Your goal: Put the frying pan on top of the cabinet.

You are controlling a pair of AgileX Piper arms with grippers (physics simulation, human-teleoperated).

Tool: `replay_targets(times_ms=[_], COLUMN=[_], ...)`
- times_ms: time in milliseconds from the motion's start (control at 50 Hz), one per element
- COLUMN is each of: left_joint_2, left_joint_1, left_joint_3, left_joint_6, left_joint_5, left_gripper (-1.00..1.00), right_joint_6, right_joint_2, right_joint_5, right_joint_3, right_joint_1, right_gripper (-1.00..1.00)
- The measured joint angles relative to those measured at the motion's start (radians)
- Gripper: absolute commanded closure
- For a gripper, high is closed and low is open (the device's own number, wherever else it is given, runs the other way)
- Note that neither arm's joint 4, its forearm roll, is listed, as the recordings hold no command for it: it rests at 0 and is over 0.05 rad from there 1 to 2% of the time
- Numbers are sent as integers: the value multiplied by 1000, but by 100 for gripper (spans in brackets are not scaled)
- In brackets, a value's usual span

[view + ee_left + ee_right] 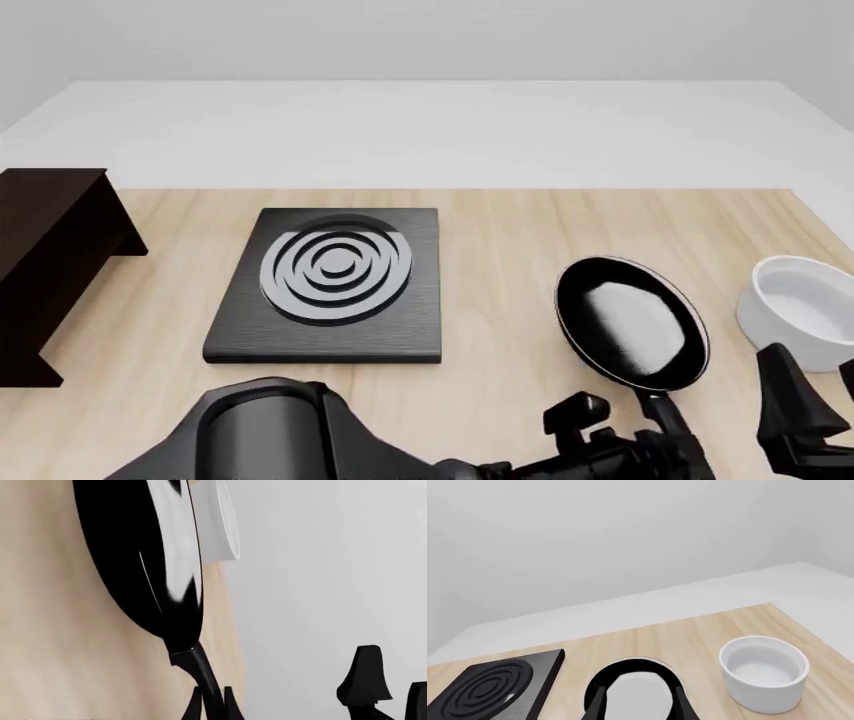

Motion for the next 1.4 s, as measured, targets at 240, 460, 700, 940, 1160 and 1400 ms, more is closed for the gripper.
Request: replay_targets(times_ms=[240,460,700,940,1160,1400], left_joint_2=[-38,-138,-358,-634,-903,-1197], left_joint_1=[20,60,118,202,307,432], left_joint_3=[70,212,362,487,564,604], left_joint_6=[-31,51,165,295,421,516], left_joint_5=[-9,3,32,112,229,381], left_gripper=[100,100,100,100,100,100], right_joint_6=[-11,-24,-41,-60,-77,-90], right_joint_2=[-3,-8,-11,-12,-13,-12], right_joint_5=[4,6,9,11,10,7], right_joint_3=[-1,2,3,2,3,4], right_joint_1=[4,8,13,19,23,26], right_gripper=[-100,-100,-100,-100,-100,-100])
